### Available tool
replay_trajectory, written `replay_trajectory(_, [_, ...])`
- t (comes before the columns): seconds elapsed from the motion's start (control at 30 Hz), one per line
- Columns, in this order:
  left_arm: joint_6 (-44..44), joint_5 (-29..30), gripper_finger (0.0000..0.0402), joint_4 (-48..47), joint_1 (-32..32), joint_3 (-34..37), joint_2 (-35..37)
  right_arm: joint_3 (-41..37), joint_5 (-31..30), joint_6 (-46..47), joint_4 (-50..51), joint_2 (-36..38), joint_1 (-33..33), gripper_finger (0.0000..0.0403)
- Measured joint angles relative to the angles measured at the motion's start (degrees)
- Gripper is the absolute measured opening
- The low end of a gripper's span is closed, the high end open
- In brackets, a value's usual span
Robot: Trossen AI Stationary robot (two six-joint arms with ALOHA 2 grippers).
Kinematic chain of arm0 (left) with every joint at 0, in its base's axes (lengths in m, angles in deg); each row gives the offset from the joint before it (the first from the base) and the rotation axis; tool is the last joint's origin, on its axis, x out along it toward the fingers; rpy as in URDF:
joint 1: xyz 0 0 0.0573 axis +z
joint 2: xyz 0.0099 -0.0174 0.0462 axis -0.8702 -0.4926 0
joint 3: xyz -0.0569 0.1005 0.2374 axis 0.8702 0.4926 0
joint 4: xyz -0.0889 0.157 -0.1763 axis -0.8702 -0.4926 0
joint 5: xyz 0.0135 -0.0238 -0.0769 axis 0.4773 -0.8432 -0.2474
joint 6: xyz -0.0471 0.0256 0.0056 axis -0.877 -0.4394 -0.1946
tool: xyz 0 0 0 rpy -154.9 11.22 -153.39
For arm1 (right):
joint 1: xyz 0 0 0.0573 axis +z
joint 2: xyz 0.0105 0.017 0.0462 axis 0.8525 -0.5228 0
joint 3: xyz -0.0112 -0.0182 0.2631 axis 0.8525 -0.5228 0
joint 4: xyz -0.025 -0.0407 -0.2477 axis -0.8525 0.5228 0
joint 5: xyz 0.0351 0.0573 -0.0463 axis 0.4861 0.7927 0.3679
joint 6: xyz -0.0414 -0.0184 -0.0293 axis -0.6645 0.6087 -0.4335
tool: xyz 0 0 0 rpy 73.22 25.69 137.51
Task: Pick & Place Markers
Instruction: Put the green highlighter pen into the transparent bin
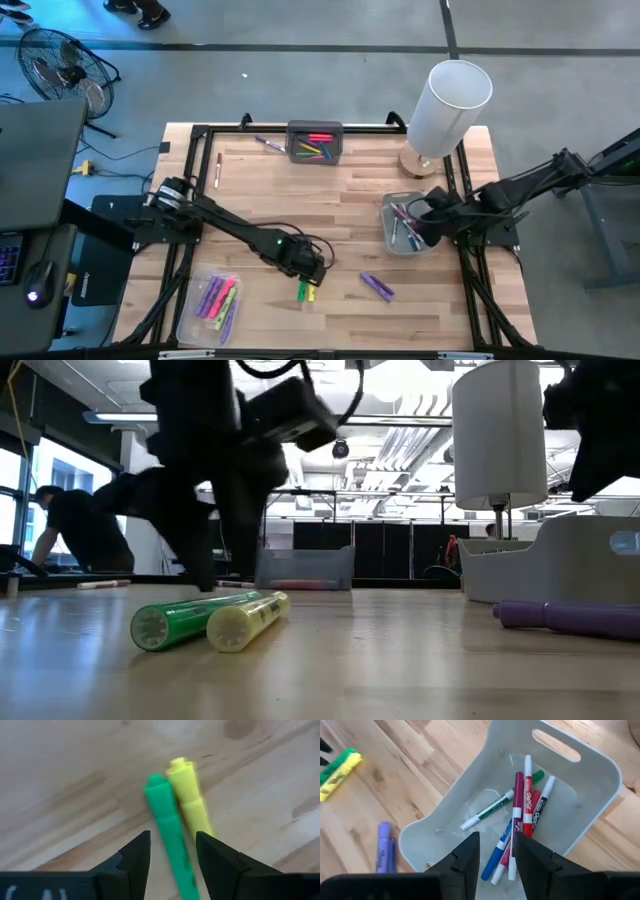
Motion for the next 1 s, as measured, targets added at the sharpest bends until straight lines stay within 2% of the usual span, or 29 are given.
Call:
replay_trajectory(0.27, [-2.8,-1.4,0.0153,-2.2,0.1,-0.2,-3.2,0.0,0.1,-1.2,-0.7,2.3,0.0,0.0110])
replay_trajectory(0.4, [-3.0,-0.3,0.0148,-4.0,0.1,-0.2,-3.9,0.1,0.3,-1.5,-1.8,2.2,0.0,0.0110])
replay_trajectory(0.47, [-3.0,0.4,0.0127,-5.7,0.1,-0.2,-4.0,0.1,0.3,-1.6,-2.0,2.2,0.0,0.0110])
replay_trajectory(0.6, [-2.8,0.6,0.0051,-8.6,0.0,-0.2,-4.0,0.1,0.4,-1.6,-2.1,2.2,0.0,0.0110])
replay_trajectory(0.7, [-1.8,1.4,0.0052,-9.0,-0.3,-0.1,-4.0,0.1,0.4,-1.6,-2.9,2.2,0.0,0.0110])
replay_trajectory(0.87, [0.5,0.7,0.0052,-11.8,-0.3,0.7,-0.8,0.1,0.8,-3.4,-6.5,2.2,0.0,0.0110])
replay_trajectory(1.0, [1.0,2.2,0.0052,-14.0,-1.1,0.3,5.7,0.1,2.4,-5.8,-10.6,2.2,0.0,0.0110])
